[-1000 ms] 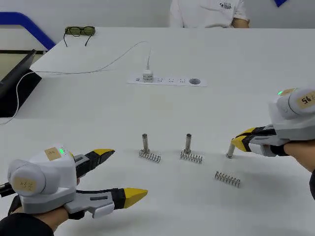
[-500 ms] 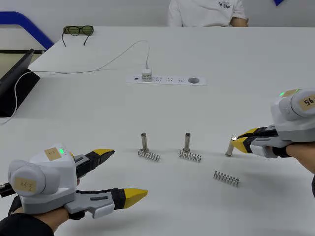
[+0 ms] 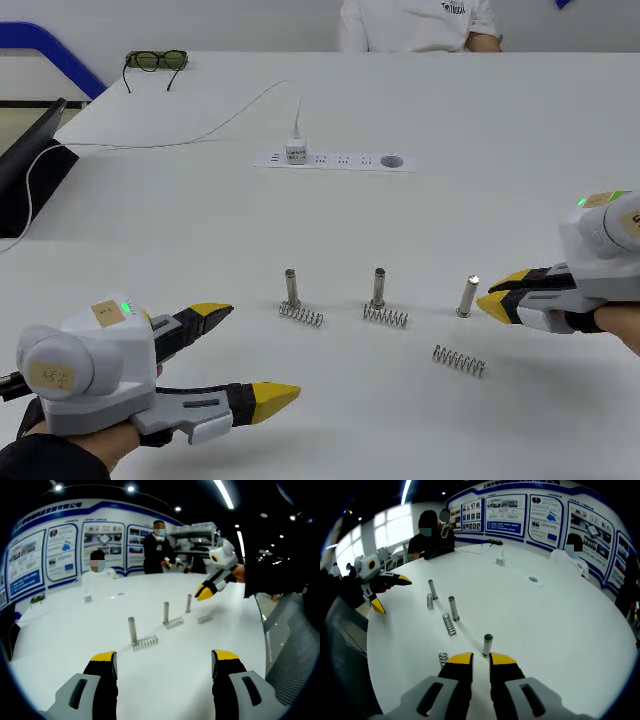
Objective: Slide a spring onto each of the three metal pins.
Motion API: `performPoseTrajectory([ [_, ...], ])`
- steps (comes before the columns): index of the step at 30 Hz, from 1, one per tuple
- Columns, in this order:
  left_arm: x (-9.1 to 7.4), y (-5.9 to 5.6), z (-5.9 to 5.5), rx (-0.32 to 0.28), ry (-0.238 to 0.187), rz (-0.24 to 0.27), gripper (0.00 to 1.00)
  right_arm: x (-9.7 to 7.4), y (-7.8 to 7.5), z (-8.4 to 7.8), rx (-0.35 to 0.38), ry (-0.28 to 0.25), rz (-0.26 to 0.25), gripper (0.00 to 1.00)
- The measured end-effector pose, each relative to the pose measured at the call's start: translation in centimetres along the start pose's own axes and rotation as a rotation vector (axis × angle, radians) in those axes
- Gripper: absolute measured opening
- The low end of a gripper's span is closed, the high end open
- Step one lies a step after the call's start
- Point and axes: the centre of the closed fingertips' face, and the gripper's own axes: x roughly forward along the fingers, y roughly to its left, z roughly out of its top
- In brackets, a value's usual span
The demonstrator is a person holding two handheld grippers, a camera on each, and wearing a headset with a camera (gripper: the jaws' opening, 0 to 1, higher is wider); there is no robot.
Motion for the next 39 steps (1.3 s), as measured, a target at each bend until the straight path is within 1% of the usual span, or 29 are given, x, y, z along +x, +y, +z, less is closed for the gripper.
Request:
performPoseTrajectory([
  [4, 0.0, 0.0, -0.1, -0.001, 0.001, -0.001, 0.78, 0.0, 0.5, -0.5, -0.011, 0.007, 0.020, 0.14],
  [13, -0.1, 0.1, -0.1, -0.002, 0.002, 0.002, 0.78, 0.1, 2.5, -1.6, -0.055, 0.022, 0.095, 0.16],
  [14, -0.1, 0.1, -0.2, -0.002, 0.003, 0.002, 0.78, 0.1, 2.7, -1.8, -0.058, 0.026, 0.111, 0.16],
  [20, -0.2, 0.0, -0.3, -0.003, 0.007, 0.003, 0.78, 0.3, 3.9, -2.7, -0.081, 0.046, 0.159, 0.16],
  [25, -0.1, -0.1, -0.4, -0.001, 0.009, -0.001, 0.78, 0.6, 4.3, -3.4, -0.096, 0.067, 0.185, 0.16],
  [29, -0.1, -0.3, -0.4, 0.000, 0.011, -0.004, 0.78, 0.9, 5.1, -4.1, -0.124, 0.092, 0.209, 0.16],
  [32, -0.1, -0.3, -0.4, 0.000, 0.013, -0.005, 0.78, 1.1, 5.4, -4.6, -0.146, 0.112, 0.218, 0.16],
  [39, 0.0, -0.7, -0.5, -0.001, 0.016, -0.014, 0.78, 1.4, 5.4, -5.1, -0.163, 0.137, 0.220, 0.15],
])
